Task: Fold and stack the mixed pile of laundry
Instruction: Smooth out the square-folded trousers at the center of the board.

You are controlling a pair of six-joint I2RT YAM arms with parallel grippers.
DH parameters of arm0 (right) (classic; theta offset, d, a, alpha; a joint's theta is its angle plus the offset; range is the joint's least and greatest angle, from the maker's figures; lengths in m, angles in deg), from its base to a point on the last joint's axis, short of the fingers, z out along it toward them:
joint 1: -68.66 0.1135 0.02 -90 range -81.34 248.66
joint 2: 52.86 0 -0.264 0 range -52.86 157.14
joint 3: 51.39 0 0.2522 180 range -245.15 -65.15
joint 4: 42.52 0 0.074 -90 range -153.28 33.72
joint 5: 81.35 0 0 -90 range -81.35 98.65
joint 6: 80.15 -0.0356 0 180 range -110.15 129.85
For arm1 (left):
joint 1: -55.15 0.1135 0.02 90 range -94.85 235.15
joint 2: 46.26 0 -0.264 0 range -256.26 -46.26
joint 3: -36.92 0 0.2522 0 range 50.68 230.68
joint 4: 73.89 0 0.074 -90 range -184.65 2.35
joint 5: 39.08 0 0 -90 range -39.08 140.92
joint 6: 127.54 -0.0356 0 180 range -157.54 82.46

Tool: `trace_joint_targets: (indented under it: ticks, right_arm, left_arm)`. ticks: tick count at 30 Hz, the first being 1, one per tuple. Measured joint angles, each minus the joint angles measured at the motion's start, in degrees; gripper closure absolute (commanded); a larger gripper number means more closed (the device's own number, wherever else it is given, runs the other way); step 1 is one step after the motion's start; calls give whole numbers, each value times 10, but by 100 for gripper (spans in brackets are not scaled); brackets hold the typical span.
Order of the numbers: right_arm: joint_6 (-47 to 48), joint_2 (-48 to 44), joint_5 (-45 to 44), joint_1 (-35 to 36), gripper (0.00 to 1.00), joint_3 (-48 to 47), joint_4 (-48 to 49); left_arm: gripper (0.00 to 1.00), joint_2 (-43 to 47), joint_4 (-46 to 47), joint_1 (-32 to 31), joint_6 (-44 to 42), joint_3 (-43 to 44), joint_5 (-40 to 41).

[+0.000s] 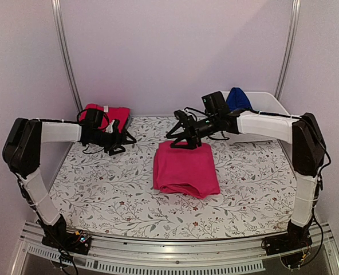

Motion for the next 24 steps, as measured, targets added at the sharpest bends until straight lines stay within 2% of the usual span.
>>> trace_joint_targets:
  ticks: [4,6,11,14,17,20,24]
  right_arm:
    - [26,-103,-10,-59,51,82,-7]
    - [52,-125,-26,-87,53,109,-26]
    - [115,-99,-74,-111,56,128,-79]
    - [148,-56,-92,-105,57,111,-104]
    - [178,-1,-105,-103,57,82,-119]
    - [205,37,-120,-103,57,71,-130]
    - [242,64,-145,-103,56,79,-153]
  left_arm:
    - [17,26,-26,-89,-39,67,3]
    - [18,27,-33,-155,-62,105,3]
    - [24,14,-54,-298,-121,149,3]
    - [29,-31,-80,-366,-159,177,24]
    - [33,-89,-107,-403,-186,186,54]
    - [34,-132,-128,-409,-203,165,87]
    - [37,-113,-125,-395,-215,108,110]
